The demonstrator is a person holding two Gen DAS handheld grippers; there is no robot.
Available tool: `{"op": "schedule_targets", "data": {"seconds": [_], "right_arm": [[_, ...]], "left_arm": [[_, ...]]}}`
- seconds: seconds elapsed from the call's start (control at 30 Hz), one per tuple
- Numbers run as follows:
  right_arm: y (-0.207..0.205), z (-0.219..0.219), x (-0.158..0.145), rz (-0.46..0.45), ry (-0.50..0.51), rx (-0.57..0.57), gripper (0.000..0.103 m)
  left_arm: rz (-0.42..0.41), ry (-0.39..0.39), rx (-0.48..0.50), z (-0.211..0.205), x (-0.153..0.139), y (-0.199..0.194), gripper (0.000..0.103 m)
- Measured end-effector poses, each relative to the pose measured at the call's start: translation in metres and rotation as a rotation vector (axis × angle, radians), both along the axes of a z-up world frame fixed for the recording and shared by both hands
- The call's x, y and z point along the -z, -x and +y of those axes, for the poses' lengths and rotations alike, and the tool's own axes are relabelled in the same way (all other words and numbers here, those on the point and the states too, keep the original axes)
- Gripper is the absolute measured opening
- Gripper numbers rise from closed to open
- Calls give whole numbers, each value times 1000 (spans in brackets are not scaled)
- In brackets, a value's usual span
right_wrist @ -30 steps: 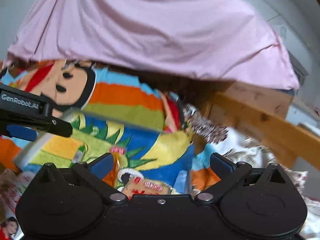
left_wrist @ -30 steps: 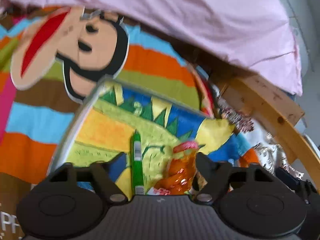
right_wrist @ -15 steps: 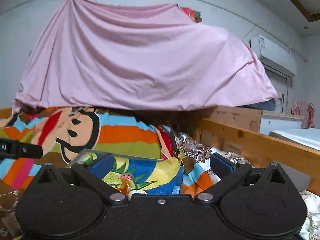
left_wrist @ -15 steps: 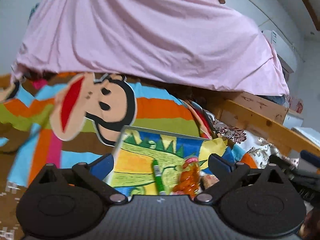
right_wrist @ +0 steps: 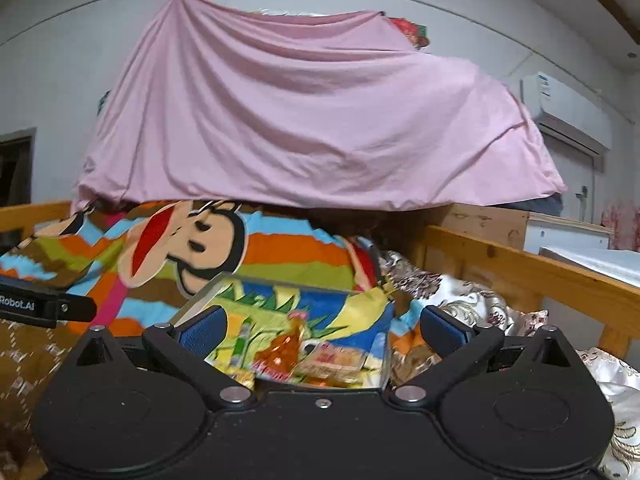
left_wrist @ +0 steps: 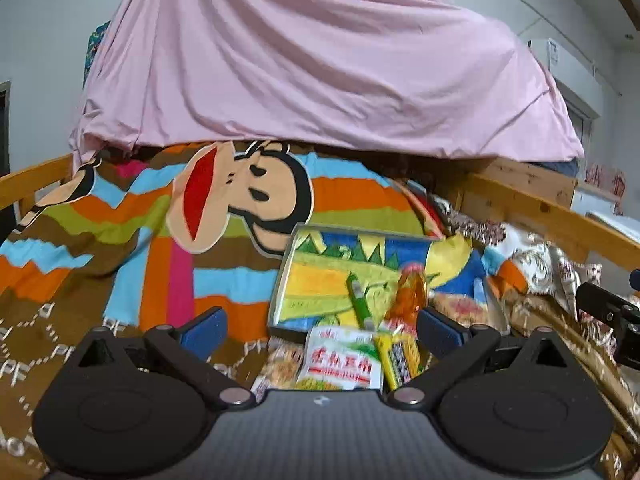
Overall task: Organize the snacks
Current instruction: 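Raise both tools up and away from the tray, then move left tool to the nut bar while right tool approaches the blue milk stick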
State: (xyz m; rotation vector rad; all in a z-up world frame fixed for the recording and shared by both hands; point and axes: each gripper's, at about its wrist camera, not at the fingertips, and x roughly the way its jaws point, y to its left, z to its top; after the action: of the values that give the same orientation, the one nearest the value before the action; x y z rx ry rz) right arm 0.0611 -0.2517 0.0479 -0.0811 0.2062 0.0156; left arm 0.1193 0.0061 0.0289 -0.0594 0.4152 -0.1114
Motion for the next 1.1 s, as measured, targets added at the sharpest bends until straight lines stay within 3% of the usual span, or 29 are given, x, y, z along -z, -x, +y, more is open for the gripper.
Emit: {"op": "schedule_targets", "data": {"seconds": [0.4,0.6,1.1], "right_arm": [[20,26,22,174,27,-64,102],[20,42,33,245,54,-122,102],[5,65,57,401,137,-203,102]], "left_arm": [[129,-49,-108,12,13,33,102],[252,-152,-199,10,25,27,102],[342,-144,-225,15,32,16,102]]}}
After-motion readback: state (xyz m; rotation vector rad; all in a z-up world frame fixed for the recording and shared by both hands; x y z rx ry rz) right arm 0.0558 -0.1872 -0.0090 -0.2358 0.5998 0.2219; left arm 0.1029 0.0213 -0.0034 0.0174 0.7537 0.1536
